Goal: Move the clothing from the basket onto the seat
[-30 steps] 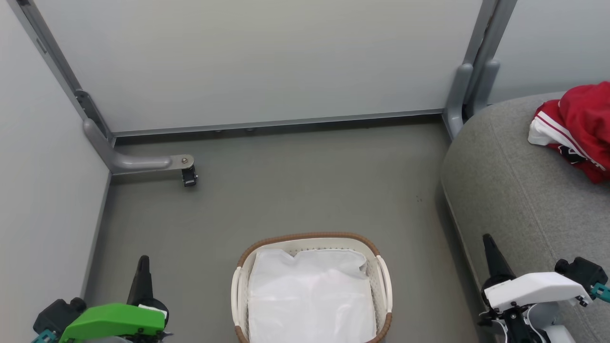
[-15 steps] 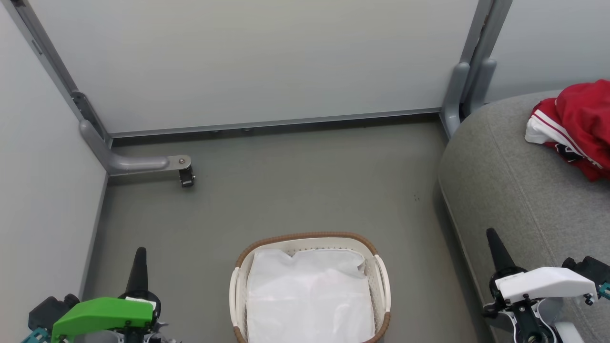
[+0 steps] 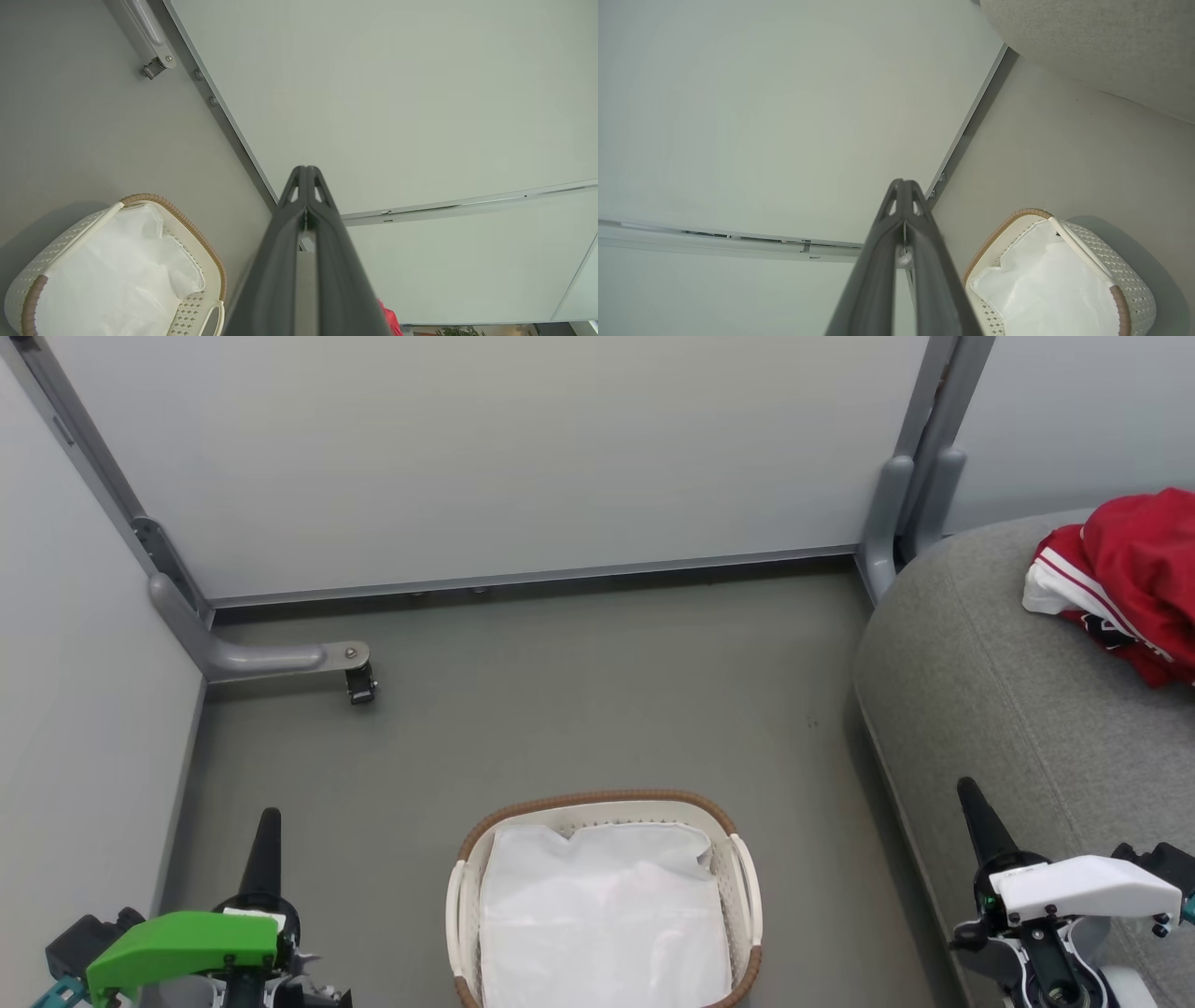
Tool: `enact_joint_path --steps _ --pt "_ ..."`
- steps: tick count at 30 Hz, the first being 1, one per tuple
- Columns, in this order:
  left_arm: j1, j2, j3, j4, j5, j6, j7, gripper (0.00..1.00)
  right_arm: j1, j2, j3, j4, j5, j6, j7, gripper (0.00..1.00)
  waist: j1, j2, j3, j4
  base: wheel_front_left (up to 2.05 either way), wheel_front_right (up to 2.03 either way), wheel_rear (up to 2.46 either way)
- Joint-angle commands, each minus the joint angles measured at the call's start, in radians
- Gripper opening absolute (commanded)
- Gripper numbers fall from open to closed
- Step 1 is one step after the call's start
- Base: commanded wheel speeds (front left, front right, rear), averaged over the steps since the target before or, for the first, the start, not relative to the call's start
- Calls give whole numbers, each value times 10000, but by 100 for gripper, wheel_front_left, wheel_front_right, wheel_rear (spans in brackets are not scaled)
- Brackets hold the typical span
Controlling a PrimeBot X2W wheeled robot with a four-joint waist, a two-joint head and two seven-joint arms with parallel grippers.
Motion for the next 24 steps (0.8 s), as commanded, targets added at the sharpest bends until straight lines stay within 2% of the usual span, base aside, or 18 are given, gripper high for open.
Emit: enact_joint_path --steps 1,24 --pt "-274 44 79 -77 -237 -51 58 0 -158 -55 -56 -123 238 -3 57 0 0 -1 2 -8 0 0 0" --pt "-472 50 339 -178 -1857 -152 533 0 -190 -68 -303 -276 2026 -3 530 0 0 -1 21 -138 0 0 0"
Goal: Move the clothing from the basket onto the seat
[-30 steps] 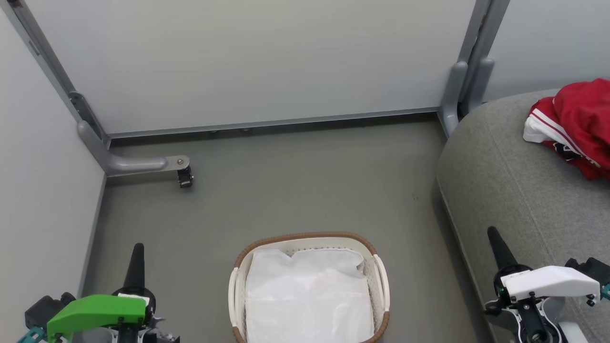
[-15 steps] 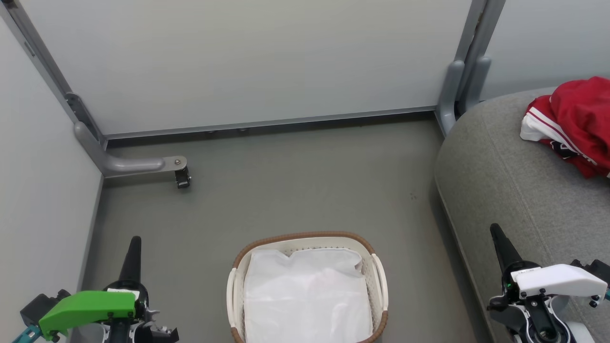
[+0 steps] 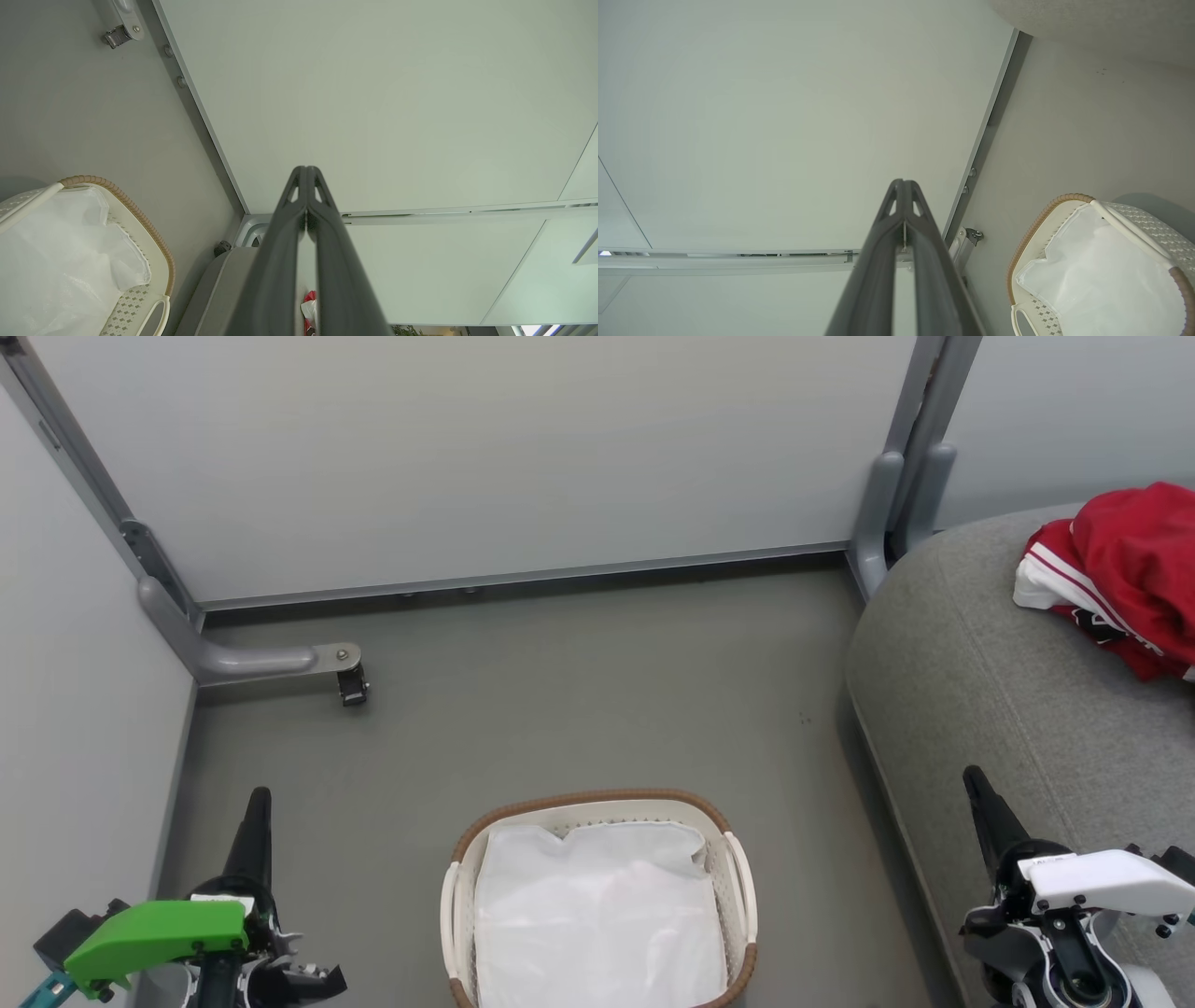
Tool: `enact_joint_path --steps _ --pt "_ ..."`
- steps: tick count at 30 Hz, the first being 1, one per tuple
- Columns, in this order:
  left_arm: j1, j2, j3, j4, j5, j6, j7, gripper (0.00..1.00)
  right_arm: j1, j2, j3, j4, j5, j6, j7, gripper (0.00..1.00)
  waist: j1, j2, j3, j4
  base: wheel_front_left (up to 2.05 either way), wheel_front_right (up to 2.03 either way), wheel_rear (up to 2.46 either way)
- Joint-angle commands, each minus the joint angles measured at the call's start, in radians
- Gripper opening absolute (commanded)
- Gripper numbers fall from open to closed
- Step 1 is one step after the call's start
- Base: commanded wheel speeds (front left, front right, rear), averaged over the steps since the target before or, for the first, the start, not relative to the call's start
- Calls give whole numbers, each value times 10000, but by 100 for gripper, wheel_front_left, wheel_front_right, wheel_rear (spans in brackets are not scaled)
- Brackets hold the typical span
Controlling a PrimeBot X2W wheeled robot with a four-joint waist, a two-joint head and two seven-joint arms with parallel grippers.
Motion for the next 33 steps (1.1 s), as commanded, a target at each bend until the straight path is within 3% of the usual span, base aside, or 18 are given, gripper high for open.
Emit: enact_joint_path --steps 1,16,33 --pt "-234 49 62 -82 -216 -52 63 0 -135 -59 -69 -81 221 1 62 0 0 0 1 -9 0 0 0" --pt "-331 54 219 -125 -1174 -117 344 0 -137 -66 -201 -172 1271 0 329 0 0 0 15 -99 0 0 0" --pt "-309 53 211 -117 -1161 -121 354 0 -131 -66 -197 -168 1266 0 342 0 0 0 15 -102 0 0 0"
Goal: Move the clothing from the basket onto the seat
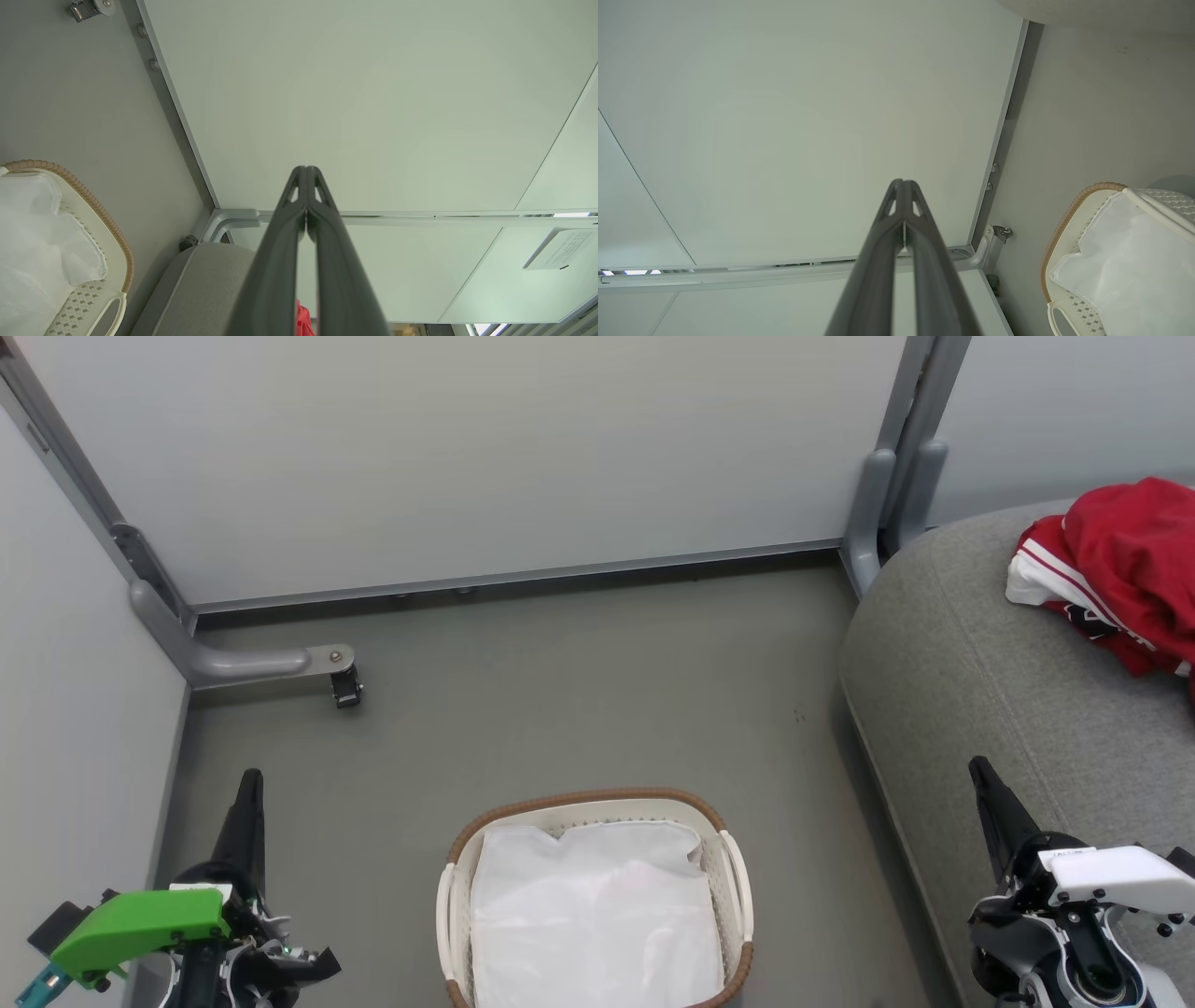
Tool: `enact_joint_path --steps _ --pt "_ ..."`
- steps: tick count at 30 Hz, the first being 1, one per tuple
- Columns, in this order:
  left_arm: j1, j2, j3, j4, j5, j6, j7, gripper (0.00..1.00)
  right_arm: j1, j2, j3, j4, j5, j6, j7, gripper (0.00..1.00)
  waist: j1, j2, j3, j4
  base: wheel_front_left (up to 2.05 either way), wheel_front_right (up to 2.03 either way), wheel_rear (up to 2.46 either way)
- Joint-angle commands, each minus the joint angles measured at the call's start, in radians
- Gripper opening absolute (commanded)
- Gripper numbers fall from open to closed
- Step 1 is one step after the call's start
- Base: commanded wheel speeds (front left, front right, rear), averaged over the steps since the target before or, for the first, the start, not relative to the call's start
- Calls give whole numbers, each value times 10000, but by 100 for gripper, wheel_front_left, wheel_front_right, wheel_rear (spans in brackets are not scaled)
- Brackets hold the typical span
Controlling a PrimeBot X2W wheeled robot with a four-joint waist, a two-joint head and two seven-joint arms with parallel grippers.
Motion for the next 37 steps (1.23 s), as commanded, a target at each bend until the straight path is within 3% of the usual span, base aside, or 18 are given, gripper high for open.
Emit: enact_joint_path --steps 1,37 --pt "-103 51 21 -16 -32 -62 45 0 -69 -59 -17 -38 37 0 29 0 0 -1 0 1 0 0 0" --pt "-102 51 19 -17 -33 -56 45 0 -65 -59 -15 -37 38 0 28 0 0 -1 0 1 0 0 0"
